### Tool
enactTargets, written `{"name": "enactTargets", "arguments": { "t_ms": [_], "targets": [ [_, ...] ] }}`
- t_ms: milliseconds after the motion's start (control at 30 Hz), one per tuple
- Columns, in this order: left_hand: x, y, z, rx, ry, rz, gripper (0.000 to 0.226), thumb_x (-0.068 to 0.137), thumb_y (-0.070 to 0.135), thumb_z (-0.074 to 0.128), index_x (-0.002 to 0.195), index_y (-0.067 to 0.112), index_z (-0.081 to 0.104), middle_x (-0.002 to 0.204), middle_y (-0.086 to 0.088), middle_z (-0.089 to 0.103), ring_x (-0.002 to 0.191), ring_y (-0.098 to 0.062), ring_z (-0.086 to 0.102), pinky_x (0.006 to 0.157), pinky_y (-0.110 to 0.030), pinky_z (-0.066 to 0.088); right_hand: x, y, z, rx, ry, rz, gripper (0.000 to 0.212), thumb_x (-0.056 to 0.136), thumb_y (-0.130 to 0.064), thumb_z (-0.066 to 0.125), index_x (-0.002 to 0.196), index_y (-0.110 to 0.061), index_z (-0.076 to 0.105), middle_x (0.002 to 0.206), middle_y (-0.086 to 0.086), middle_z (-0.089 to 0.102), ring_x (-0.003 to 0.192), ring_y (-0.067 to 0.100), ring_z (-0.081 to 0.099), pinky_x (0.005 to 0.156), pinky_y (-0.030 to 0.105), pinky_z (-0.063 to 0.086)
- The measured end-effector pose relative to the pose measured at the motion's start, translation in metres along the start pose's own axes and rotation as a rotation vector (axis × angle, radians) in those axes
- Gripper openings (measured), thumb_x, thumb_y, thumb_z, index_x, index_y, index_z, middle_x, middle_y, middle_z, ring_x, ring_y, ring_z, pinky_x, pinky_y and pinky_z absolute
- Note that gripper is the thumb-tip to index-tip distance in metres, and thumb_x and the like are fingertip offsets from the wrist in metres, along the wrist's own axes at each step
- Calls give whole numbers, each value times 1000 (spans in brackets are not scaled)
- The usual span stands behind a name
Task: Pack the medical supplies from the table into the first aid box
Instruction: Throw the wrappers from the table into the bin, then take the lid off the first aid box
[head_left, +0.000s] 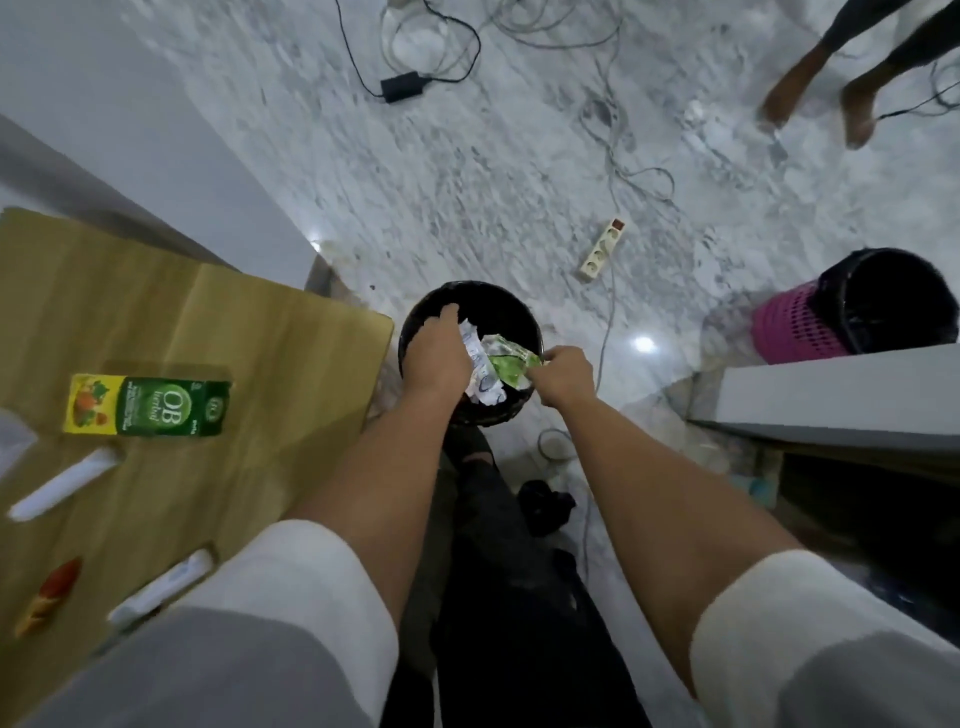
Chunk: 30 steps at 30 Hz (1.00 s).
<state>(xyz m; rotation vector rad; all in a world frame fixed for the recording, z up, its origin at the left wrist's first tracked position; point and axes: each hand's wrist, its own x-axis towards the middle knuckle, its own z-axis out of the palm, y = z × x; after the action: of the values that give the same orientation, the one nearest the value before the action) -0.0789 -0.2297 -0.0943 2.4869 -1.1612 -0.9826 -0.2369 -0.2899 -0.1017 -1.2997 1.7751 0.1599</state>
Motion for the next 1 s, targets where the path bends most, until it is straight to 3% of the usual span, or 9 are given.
{"name": "enactTargets", "arguments": {
  "t_ms": [100, 300, 467, 633, 800, 1000],
  "targets": [
    [17, 0, 13, 39, -9, 2, 63, 95, -1, 52, 155, 14, 41, 143, -18, 55, 125, -40, 57, 95, -49, 51, 15, 0, -8, -108, 7, -12, 38, 90, -9, 66, 125, 6, 63, 124, 21, 68, 112, 35, 65, 87, 39, 54],
    [-15, 12, -11, 35, -17, 26, 53, 99, 11, 57, 151, 13, 46, 143, -16, 52, 127, -37, 55, 99, -48, 51, -14, -8, -20, -220, -24, -157, 50, 93, -15, 65, 141, -4, 56, 134, 16, 65, 120, 32, 62, 90, 32, 49],
    [-85, 6, -85, 62, 122, 68, 40, 100, 18, 54, 140, 16, 56, 135, -9, 56, 119, -32, 57, 83, -42, 49, -90, -51, -16, -377, -25, -431, 54, 94, -30, 64, 144, -12, 55, 135, 11, 65, 124, 30, 60, 100, 40, 51],
    [-174, -56, -180, 140, 298, 18, 37, 95, 25, 55, 131, 16, 59, 130, -9, 56, 119, -34, 54, 85, -45, 49, -200, -120, 21, -582, -73, -799, 58, 94, -41, 66, 144, -14, 54, 134, 11, 65, 120, 30, 61, 95, 40, 52],
    [-282, -166, -252, 142, 510, -233, 38, 95, 38, 59, 126, 18, 65, 125, -7, 58, 116, -32, 56, 76, -41, 44, -314, -182, 92, -731, -141, -1132, 71, 86, -49, 73, 146, -16, 52, 141, 11, 60, 130, 29, 55, 105, 40, 46],
    [-415, -296, -263, 39, 649, -592, 45, 94, 41, 60, 131, 16, 63, 128, -10, 58, 120, -33, 55, 85, -43, 49, -438, -197, 208, -839, -298, -1408, 70, 84, -50, 73, 144, -18, 55, 141, 8, 61, 131, 29, 54, 106, 38, 44]
  ]
}}
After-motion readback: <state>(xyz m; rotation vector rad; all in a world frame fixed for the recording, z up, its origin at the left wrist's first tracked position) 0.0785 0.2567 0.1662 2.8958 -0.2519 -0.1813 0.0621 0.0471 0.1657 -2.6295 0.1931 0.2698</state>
